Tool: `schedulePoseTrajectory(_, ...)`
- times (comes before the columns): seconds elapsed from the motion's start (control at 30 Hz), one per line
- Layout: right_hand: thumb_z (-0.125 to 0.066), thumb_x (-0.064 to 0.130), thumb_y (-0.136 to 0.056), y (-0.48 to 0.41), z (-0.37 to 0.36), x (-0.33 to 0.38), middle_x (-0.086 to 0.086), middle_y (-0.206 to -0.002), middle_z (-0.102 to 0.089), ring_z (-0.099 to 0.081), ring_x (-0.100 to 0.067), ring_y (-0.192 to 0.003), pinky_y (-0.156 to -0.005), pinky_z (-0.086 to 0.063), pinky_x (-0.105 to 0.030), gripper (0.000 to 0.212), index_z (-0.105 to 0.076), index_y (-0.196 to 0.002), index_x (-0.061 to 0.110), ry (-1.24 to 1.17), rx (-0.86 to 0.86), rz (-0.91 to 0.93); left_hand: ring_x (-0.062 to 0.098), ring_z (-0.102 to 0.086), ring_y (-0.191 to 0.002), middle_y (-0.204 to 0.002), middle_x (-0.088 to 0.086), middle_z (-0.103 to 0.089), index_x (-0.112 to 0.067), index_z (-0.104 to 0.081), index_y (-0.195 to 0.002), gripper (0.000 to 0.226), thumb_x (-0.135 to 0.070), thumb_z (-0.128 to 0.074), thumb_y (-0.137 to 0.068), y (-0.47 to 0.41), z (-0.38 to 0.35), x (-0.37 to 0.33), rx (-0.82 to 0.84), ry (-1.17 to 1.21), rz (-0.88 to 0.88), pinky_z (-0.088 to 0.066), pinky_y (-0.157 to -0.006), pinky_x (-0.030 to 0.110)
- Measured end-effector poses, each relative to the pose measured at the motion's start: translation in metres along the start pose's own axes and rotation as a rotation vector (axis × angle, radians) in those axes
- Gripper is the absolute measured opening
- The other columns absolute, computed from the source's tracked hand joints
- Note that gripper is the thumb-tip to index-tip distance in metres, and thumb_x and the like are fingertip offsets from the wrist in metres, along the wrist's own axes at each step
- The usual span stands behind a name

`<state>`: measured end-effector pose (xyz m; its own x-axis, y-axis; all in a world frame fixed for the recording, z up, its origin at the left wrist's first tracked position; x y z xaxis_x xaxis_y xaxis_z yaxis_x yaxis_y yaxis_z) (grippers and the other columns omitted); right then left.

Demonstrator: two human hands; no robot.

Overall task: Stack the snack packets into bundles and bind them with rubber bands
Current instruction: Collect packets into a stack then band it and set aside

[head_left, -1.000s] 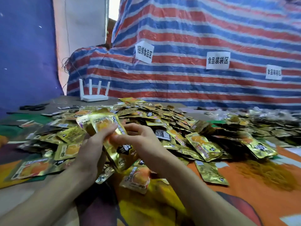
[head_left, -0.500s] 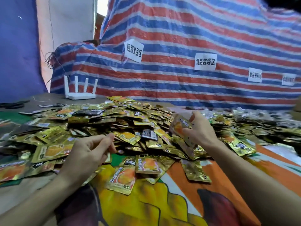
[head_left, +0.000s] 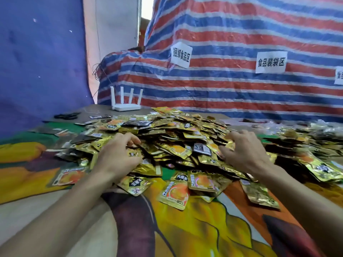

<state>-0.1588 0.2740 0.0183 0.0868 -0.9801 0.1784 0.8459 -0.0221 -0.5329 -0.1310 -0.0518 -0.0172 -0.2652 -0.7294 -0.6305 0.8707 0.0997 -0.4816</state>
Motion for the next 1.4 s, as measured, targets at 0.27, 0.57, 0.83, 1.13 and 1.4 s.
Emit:
schedulePoseTrajectory(0.27,-0.072,0.049,-0.084,0.005,-0.059,0.094,-0.006,-0.16,-0.027,-0.019,-0.029,-0.148,-0.118,-0.022,-0.055,0.083,-0.03,-0.154,0.042,-0.109,0.536,0.239,0.027,-0.027,-0.148,-0.16,0.0,-0.03,-0.03,-0.028,-0.156,0.101,-0.037,-0.061,-0.06,0.012,-0.019,0.018,0.536,-0.271,0.098,-0.026,-0.12,0.045)
schedulePoseTrajectory(0.57,-0.057,0.026,-0.092,0.003,-0.095,0.121,-0.012,-0.14,-0.046,-0.038,-0.034,-0.13,-0.104,-0.037,-0.047,0.053,-0.046,-0.144,0.02,-0.018,0.277,0.081,0.023,-0.03,-0.144,-0.154,0.001,-0.036,-0.021,-0.03,-0.152,0.064,-0.042,-0.051,-0.095,-0.005,-0.039,0.027,0.171,-0.655,0.028,-0.024,-0.116,0.042)
schedulePoseTrajectory(0.83,-0.049,0.015,-0.096,0.001,-0.08,0.117,-0.008,-0.095,-0.068,-0.06,-0.032,-0.098,-0.075,-0.051,-0.038,0.025,-0.067,-0.114,0.014,-0.125,0.097,0.119,0.023,-0.046,-0.126,-0.131,-0.004,-0.056,-0.026,-0.058,-0.133,0.037,-0.019,-0.048,-0.097,-0.003,-0.035,0.018,0.03,-0.723,-0.074,-0.035,-0.105,0.044)
schedulePoseTrajectory(1.13,-0.059,0.016,-0.084,0.004,-0.076,0.107,-0.009,-0.128,-0.063,-0.056,-0.031,-0.117,-0.092,-0.05,-0.039,0.06,-0.053,-0.142,0.031,-0.335,0.268,0.117,0.029,-0.059,-0.097,-0.107,0.007,-0.062,-0.015,-0.058,-0.128,0.032,-0.006,-0.043,-0.102,-0.002,-0.014,0.003,-0.072,-0.225,-0.16,-0.051,-0.08,0.048)
schedulePoseTrajectory(1.4,-0.058,0.022,-0.093,0.006,-0.086,0.134,-0.002,-0.131,-0.062,-0.052,-0.029,-0.125,-0.105,-0.036,-0.049,0.047,-0.056,-0.14,0.03,-0.136,0.165,0.197,0.002,-0.046,-0.046,-0.066,-0.004,-0.053,-0.023,-0.057,-0.096,0.014,-0.021,-0.048,-0.107,-0.005,0.014,0.002,-0.357,0.291,-0.099,-0.036,-0.042,0.016)
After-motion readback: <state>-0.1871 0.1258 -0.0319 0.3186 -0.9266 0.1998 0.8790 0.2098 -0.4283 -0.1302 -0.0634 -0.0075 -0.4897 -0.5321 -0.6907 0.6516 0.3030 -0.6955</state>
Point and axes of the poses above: each hand's wrist, its own y-axis away from the middle knuckle, its own z-axis out of the back of the hand, x = y × z, the point moved 5 cm from there along -y, towards the middle knuckle
